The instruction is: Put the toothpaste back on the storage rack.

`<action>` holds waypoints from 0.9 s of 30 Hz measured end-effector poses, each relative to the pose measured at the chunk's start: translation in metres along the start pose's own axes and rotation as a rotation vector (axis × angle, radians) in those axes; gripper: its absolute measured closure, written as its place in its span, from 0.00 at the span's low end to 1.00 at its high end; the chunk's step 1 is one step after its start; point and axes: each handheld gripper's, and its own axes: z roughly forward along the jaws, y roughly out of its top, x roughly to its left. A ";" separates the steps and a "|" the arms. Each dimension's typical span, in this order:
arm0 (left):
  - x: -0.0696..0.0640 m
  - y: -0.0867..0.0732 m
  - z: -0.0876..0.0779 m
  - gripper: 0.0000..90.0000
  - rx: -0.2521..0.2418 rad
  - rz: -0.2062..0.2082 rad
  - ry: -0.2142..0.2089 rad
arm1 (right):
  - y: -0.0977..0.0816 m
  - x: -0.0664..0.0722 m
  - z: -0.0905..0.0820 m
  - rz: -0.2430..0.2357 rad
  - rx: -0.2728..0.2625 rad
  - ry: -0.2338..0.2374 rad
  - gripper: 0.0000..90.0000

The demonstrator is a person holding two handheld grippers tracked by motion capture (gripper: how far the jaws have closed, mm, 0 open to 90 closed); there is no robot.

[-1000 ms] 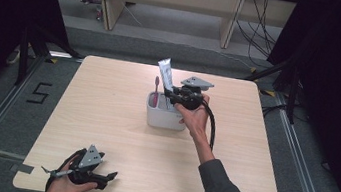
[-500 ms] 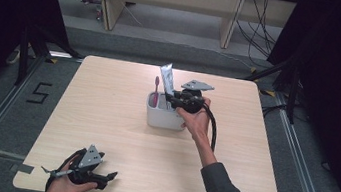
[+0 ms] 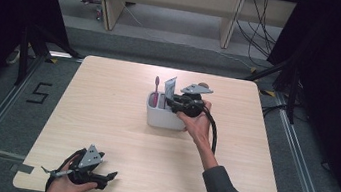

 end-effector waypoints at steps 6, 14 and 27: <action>-0.001 0.000 0.001 0.22 0.004 0.001 -0.001 | 0.007 0.003 -0.013 -0.009 -0.076 -0.007 0.71; 0.001 0.000 -0.001 0.22 0.019 0.020 0.005 | 0.002 0.005 -0.021 -0.023 -0.052 -0.022 0.59; 0.001 0.000 -0.001 0.22 0.007 0.010 0.001 | -0.012 -0.001 -0.050 -0.006 -0.025 -0.013 0.52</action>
